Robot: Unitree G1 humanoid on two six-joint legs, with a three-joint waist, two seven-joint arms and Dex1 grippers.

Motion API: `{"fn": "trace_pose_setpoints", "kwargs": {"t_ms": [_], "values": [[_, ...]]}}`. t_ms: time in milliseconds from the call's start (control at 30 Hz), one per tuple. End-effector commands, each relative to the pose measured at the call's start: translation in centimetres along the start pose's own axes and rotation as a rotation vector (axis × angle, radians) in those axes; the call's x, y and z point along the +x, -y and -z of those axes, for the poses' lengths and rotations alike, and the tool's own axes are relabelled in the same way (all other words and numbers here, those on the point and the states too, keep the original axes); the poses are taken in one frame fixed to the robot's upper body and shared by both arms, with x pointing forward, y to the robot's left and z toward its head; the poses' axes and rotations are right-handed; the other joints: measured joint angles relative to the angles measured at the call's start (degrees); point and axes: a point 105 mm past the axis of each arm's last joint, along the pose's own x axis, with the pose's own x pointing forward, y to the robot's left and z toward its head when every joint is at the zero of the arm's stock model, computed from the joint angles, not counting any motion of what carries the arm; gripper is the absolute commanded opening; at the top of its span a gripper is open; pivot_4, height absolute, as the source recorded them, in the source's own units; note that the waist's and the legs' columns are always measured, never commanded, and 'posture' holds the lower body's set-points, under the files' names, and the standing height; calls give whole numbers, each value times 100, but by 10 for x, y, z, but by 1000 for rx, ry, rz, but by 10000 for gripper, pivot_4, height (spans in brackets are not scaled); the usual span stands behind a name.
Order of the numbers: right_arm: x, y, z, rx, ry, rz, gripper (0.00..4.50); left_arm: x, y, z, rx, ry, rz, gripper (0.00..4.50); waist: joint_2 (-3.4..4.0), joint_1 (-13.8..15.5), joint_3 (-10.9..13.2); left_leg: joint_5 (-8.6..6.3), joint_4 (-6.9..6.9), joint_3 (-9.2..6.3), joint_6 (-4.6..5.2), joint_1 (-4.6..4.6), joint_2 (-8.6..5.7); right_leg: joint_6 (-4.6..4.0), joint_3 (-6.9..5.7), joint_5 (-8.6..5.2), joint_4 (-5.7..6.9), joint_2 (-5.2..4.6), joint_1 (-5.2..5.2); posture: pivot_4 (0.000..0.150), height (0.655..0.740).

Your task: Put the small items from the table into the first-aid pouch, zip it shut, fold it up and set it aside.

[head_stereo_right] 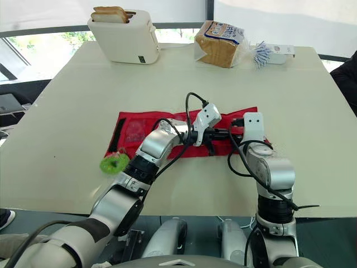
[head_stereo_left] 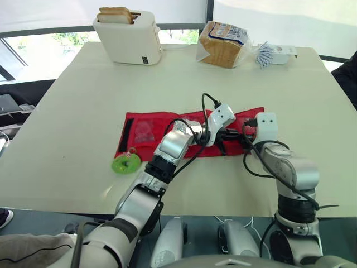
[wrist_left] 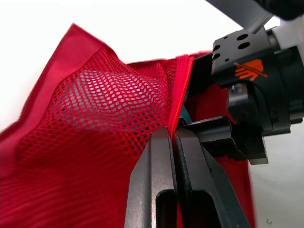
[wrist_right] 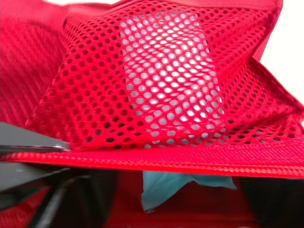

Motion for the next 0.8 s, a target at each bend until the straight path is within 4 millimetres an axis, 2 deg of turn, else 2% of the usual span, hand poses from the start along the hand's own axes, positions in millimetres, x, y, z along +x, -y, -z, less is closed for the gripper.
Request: {"fn": "trace_pose_setpoints", "kwargs": {"t_ms": [33, 133, 267, 400, 500, 533, 567, 600, 667, 733, 800], "values": [[-34, -11, -17, -92, 132, -157, 44775, 7, 1, -7, 23, 29, -19, 0, 1, -12, 1, 0, -1, 0, 0, -2, -1, 0, 0, 0, -1, -1, -1, 1500, 7400], [-51, -4, -10, -203, 110, -188, 44775, 8, -2, -5, 35, 23, -33, 0, 7, -111, 1, -1, -3, 1, 1, 5, 3, 0, 9, 0, 1, 3, -2, 1500, 7400], [-68, -7, -5, -271, 108, -242, 44775, 5, -5, -1, 50, 8, -24, 0, 12, -219, -2, -1, -8, -3, 1, 12, 15, 0, 5, -1, 6, 20, -1, 1500, 7400], [-71, -8, -3, -256, 136, -250, 44775, 3, -5, -1, 76, 9, -10, 0, 12, -196, -2, 0, -8, -2, 1, 9, 13, 0, 5, -1, 3, 18, -2, 1500, 7400], [-83, -14, -4, -187, 206, -396, 44775, -3, -4, 4, 115, -8, 16, 0, 12, -186, -2, 0, -7, -1, 1, 7, 11, 0, 5, -1, 2, 14, -2, 1500, 7400], [-88, -10, -5, -181, 221, -418, 44775, -7, -3, 4, 125, 0, 26, 0, 12, -184, -2, 0, -7, 0, 1, 7, 10, 0, 5, -1, 2, 12, -2, 1500, 7400], [-92, -6, -8, -176, 236, -431, 45000, -12, 0, 3, 109, 17, 52, 6377, 12, -184, -2, 0, -7, 0, 1, 7, 10, 0, 5, -1, 0, 12, -1, 1500, 7400], [-95, -3, -10, -173, 249, -437, 45000, -15, 3, 2, 97, 31, 70, 7574, 12, -194, -2, 0, -7, 0, 1, 8, 10, 0, 6, -1, 1, 11, -1, 1500, 7400], [-104, 5, -10, -203, 249, -469, 45000, -30, 9, -3, 31, 91, 110, 18615, 13, -194, -2, -1, -7, -3, 1, 10, 11, 0, 8, -1, 2, 12, -1, 1500, 7400], [-109, 17, -12, -218, 243, -468, 45000, -45, 17, -8, -16, 141, 153, 26401, 13, -193, -1, -1, -9, -5, 1, 9, 12, 0, 7, -1, 1, 12, -1, 1500, 7400], [-109, 34, -16, -214, 219, -459, 45000, -65, 21, -8, -31, 168, 163, 36875, 13, -197, -1, -1, -9, -5, 1, 9, 17, 0, 7, -1, 2, 13, -1, 1500, 7400]]}}
